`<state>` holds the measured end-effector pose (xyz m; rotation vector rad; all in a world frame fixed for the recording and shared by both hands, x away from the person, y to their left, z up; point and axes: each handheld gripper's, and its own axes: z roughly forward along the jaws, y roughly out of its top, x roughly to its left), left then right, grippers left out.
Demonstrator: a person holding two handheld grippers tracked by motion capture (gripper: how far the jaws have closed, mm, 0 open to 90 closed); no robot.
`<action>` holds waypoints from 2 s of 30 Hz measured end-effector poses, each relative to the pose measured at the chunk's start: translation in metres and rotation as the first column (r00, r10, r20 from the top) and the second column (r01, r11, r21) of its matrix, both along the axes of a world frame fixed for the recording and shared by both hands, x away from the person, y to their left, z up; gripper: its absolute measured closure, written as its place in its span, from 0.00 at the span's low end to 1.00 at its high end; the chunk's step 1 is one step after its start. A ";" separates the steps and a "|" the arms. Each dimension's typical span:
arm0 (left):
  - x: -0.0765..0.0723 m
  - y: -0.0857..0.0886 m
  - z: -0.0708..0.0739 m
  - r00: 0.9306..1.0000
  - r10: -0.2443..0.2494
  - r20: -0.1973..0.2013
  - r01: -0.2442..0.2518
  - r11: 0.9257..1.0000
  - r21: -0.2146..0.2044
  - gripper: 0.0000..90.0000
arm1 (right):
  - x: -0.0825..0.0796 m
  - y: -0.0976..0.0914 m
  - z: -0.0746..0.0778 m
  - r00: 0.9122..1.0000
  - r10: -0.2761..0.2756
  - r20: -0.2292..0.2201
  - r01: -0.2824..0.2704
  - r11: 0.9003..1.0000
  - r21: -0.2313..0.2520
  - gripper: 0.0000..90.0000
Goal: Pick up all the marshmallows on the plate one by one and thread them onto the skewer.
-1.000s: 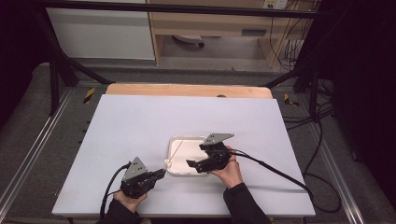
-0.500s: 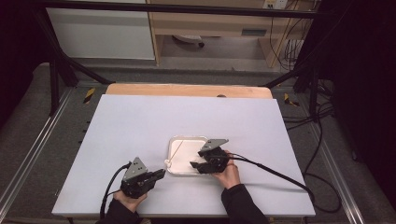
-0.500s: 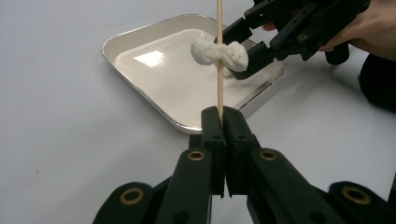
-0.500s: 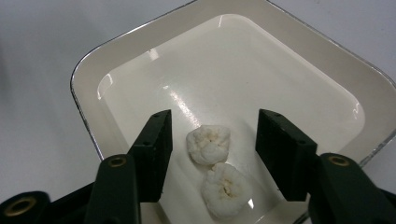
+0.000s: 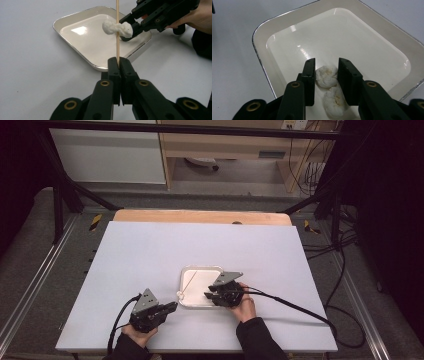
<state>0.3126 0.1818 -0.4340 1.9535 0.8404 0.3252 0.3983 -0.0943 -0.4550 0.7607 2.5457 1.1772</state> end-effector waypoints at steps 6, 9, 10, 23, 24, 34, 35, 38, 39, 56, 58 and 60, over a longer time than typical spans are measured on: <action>0.000 0.000 0.000 1.000 -0.003 0.000 0.003 1.000 0.001 0.98 | 0.000 -0.001 0.002 1.000 -0.013 -0.012 0.013 1.000 0.004 0.79; 0.000 0.000 0.000 1.000 -0.004 0.002 0.004 1.000 -0.001 0.98 | 0.000 -0.003 0.008 1.000 -0.020 -0.019 0.021 0.999 0.030 0.79; -0.001 0.000 0.000 1.000 -0.005 0.003 0.005 1.000 -0.001 0.98 | 0.000 -0.005 0.011 1.000 -0.019 -0.023 0.020 0.999 0.045 0.79; -0.004 -0.002 0.002 1.000 -0.015 0.024 0.015 1.000 -0.009 0.98 | -0.002 -0.033 0.055 0.989 -0.015 -0.147 0.072 0.917 0.391 0.79; -0.004 -0.003 0.002 1.000 -0.018 0.026 0.018 1.000 -0.009 0.98 | -0.002 -0.035 0.057 0.988 -0.011 -0.152 0.074 0.909 0.411 0.79; -0.006 -0.005 0.003 0.999 -0.030 0.035 0.030 1.000 -0.005 0.98 | 0.002 -0.040 0.073 0.980 0.014 -0.199 0.105 0.813 0.573 0.80; -0.006 -0.005 0.003 0.999 -0.031 0.035 0.031 1.000 -0.005 0.98 | 0.003 -0.040 0.074 0.979 0.014 -0.202 0.108 0.806 0.582 0.80; -0.006 -0.005 0.003 0.999 -0.031 0.036 0.032 0.999 -0.006 0.98 | 0.006 -0.039 0.076 0.978 0.015 -0.208 0.115 0.793 0.599 0.80; -0.007 -0.005 0.003 0.999 -0.030 0.039 0.031 1.000 -0.007 0.98 | 0.006 -0.038 0.077 0.977 0.015 -0.211 0.119 0.789 0.603 0.80; -0.007 -0.005 0.003 0.998 -0.034 0.044 0.035 0.999 -0.010 0.98 | 0.015 -0.023 0.074 0.964 0.061 -0.258 0.125 0.755 0.644 0.81; -0.007 -0.005 0.004 0.998 -0.034 0.045 0.035 0.999 -0.009 0.98 | 0.015 -0.022 0.073 0.963 0.063 -0.262 0.125 0.756 0.643 0.81; -0.007 -0.005 0.004 0.998 -0.034 0.045 0.034 0.999 -0.010 0.98 | 0.015 -0.022 0.072 0.962 0.065 -0.264 0.125 0.756 0.643 0.81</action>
